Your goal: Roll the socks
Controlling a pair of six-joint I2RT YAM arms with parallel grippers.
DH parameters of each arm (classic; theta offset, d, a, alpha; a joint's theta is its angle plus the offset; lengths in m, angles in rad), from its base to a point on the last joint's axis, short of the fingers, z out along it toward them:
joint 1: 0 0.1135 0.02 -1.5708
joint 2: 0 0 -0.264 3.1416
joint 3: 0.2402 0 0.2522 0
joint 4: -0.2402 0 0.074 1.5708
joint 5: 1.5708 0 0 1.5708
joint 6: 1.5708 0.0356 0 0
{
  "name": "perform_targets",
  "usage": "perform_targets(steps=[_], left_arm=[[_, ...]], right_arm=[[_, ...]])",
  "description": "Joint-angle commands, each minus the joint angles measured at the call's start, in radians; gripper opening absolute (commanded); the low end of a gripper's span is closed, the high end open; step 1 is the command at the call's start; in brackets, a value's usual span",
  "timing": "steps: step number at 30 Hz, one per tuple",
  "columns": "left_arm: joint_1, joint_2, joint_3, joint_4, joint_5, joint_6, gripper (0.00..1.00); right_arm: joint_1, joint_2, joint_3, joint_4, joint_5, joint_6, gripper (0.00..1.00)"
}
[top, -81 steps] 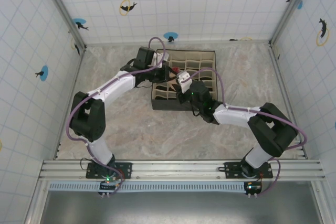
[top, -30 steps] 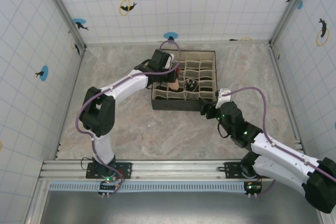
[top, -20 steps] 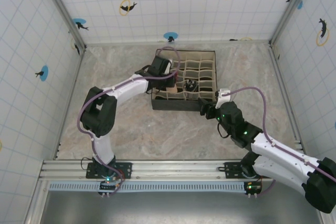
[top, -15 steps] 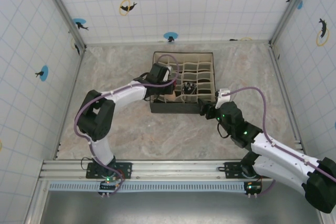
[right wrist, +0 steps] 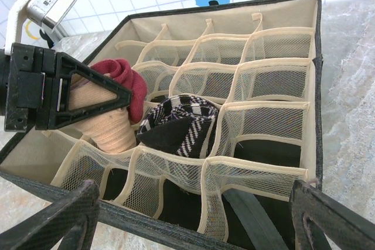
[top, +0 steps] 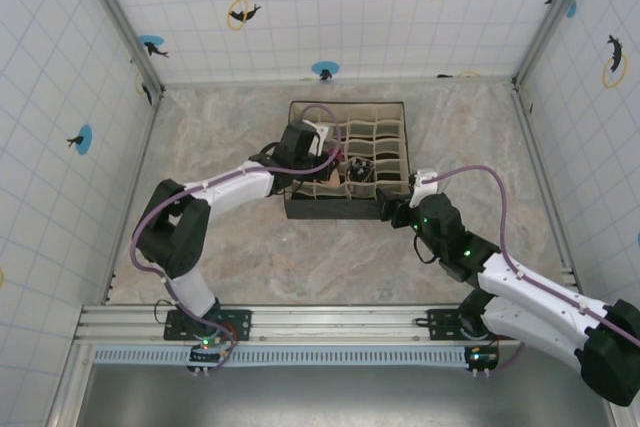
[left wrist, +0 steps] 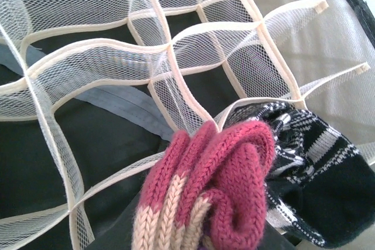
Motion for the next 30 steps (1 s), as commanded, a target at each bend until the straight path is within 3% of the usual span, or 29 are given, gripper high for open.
perform_targets(steps=[1,7,8,12,18,22,30], left_arm=[[-0.012,0.022,-0.02,0.032,-0.003,0.083,0.0],[-0.041,0.03,-0.04,0.046,-0.049,0.127,0.03],[-0.046,0.027,-0.047,0.053,-0.052,0.129,0.07],[-0.052,0.003,-0.088,0.089,-0.075,0.132,0.39],[-0.052,-0.027,-0.079,0.092,-0.114,0.133,0.49],[-0.052,-0.038,-0.06,0.084,-0.104,0.133,0.68],[-0.052,-0.083,-0.022,0.046,-0.047,0.118,0.78]], right_arm=[[-0.006,-0.004,-0.01,0.004,-0.002,0.006,0.86],[-0.007,-0.005,-0.017,0.002,-0.004,0.007,0.86],[-0.007,-0.005,-0.017,0.001,-0.005,0.008,0.86],[-0.007,-0.006,-0.015,-0.001,-0.009,0.008,0.86],[-0.009,-0.001,-0.013,-0.001,-0.014,0.008,0.86],[-0.009,0.004,-0.012,0.001,-0.019,0.009,0.86],[-0.01,0.001,-0.012,-0.002,-0.023,0.011,0.86]])
